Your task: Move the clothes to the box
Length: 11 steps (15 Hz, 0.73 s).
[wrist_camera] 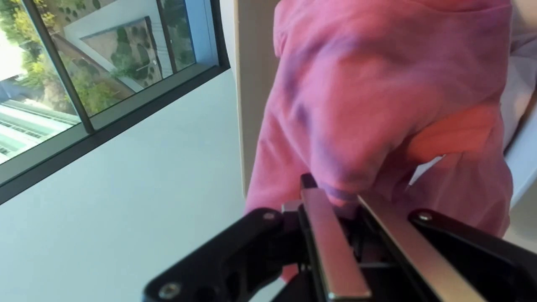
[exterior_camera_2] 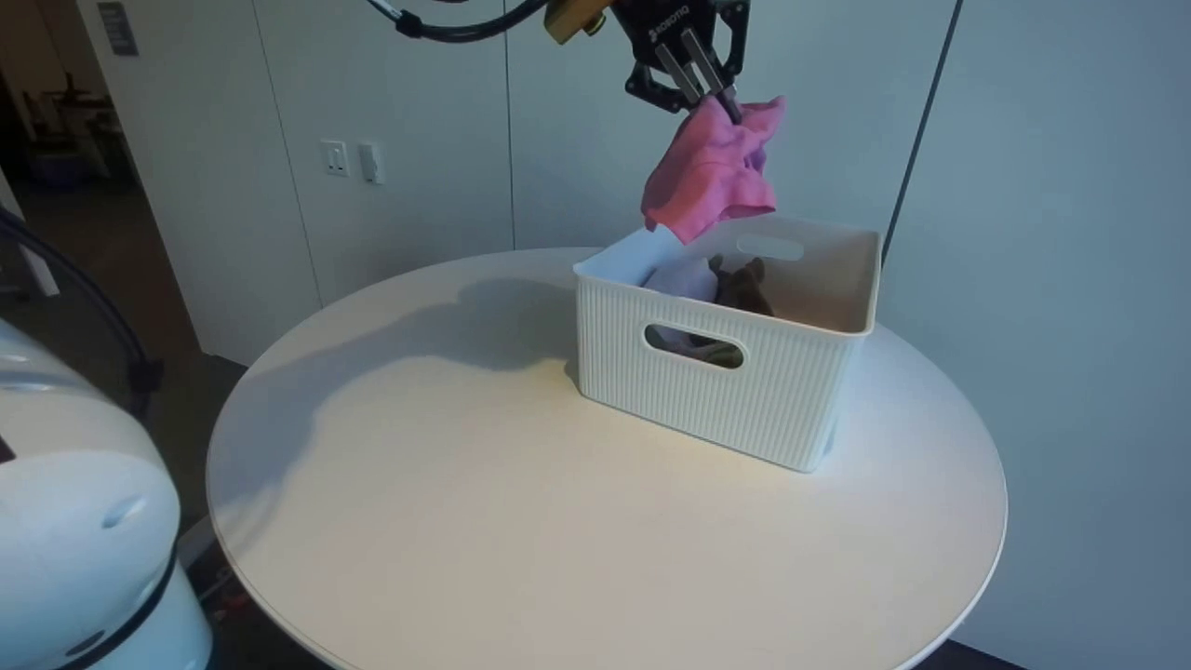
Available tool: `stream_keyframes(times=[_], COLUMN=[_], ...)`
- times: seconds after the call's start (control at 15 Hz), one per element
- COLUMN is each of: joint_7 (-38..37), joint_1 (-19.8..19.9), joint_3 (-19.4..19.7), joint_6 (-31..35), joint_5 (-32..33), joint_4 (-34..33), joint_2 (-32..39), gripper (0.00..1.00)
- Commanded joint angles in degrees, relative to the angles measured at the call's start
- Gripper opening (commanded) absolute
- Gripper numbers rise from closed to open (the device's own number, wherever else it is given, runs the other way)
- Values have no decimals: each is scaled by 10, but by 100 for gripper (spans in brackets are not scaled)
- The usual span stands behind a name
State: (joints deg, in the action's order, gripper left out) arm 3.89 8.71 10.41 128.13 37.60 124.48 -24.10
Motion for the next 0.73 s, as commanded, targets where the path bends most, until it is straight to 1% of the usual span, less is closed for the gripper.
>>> stream_keyframes(times=[0.0, 0.07, 0.13, 0.2, 0.27, 0.33, 0.67], joint_7=[54, 64, 41, 48, 51, 52, 53], joint_1=[-2, 0, 14, 14, 14, 14, 14], joint_3=[25, 28, 9, 12, 14, 14, 14], joint_6=[30, 35, 23, 26, 28, 28, 28], joint_5=[-68, -86, -61, -73, -78, -79, -80], joint_4=[-66, -75, -36, -47, -55, -60, -66], joint_2=[77, 91, 58, 73, 84, 90, 92], gripper=[39, 41, 22, 28, 37, 41, 41])
